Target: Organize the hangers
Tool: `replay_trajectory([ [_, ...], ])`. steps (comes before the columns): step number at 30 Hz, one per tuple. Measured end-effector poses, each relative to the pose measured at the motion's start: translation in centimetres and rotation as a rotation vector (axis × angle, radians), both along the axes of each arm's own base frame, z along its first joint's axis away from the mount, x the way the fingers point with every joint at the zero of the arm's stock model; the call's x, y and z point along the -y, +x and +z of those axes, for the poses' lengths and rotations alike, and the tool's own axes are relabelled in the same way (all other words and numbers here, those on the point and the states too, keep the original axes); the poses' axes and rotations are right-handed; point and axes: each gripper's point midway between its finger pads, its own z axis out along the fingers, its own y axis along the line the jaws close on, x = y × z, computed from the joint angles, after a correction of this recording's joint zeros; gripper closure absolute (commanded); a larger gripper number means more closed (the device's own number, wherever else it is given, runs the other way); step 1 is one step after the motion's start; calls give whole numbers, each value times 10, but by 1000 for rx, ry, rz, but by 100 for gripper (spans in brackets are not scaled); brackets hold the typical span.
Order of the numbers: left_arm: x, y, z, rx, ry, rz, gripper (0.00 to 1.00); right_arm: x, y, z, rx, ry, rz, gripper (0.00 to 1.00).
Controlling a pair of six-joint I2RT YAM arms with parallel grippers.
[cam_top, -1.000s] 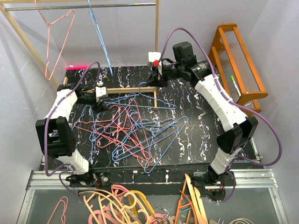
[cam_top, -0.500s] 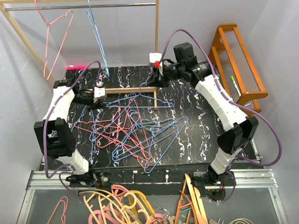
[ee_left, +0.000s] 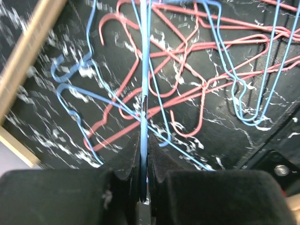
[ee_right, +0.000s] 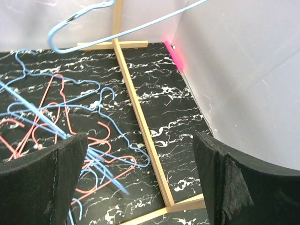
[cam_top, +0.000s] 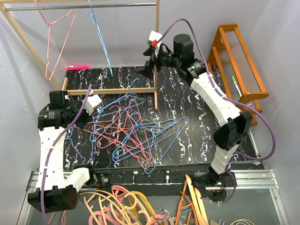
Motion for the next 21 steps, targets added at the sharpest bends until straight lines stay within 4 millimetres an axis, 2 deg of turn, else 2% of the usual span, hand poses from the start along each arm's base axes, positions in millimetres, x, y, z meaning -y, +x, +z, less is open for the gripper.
replay_trajectory([
  [5,-24,-18,-25,-150,11,307,100,-5,21,7,-30,73,-51,1],
  [11,-39,-26,-22,-182,-21,577,100,-1,42,18,-19,135,-131,1],
  [15,-58,-30,-3,-109,-20,756,100,9,55,39,29,180,-198,1],
  [18,-64,-28,27,-28,-45,826,100,18,63,49,53,205,-236,1],
  [21,-68,-26,55,51,-76,867,100,22,66,47,54,209,-250,1],
])
